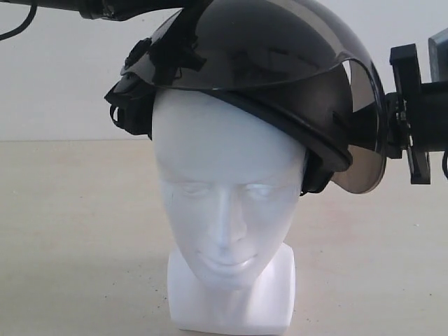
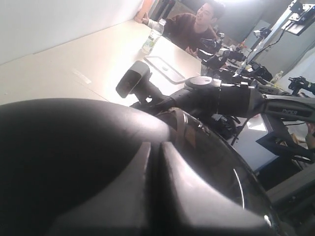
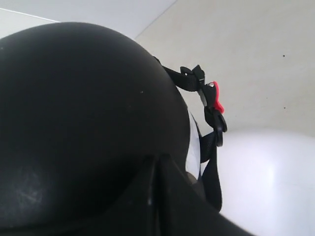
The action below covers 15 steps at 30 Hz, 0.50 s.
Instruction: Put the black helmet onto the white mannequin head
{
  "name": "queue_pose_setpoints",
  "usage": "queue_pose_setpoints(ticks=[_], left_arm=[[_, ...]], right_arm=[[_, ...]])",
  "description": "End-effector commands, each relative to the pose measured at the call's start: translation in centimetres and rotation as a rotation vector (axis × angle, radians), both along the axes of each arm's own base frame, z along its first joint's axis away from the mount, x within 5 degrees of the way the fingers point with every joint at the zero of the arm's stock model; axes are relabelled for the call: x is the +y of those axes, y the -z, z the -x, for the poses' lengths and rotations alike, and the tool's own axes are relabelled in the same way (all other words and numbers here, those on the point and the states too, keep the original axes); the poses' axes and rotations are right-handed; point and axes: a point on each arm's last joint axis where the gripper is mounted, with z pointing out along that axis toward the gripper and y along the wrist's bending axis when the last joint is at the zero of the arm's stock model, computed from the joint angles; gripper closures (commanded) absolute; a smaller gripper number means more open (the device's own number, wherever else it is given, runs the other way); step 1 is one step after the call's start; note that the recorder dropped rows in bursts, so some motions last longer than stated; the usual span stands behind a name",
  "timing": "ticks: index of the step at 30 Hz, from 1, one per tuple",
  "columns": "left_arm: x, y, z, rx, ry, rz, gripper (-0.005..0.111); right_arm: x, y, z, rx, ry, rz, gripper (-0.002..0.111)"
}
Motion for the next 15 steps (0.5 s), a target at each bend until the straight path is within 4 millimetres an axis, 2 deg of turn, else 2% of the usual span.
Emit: queue_pose_setpoints(ticks=[1,8,15], left_arm=[[-0.1,0.7,0.0,0.028,0.007,-0.015,0.102],[0.0,2.7,0.1,0.098,0.005,-0.021,0.102],[0.5,2.6,0.2,0.096,-0.011,-0.020,0.102]], right_arm=[[0.6,-1.6,1.2,-0.028,-0.072,-0.068,0.109],[0.7,-3.0,2.1,-0.073,-0.071,-0.067,0.109],[0.7,-3.7,2.6,-0.091,-0.069,-0.068,0.109]])
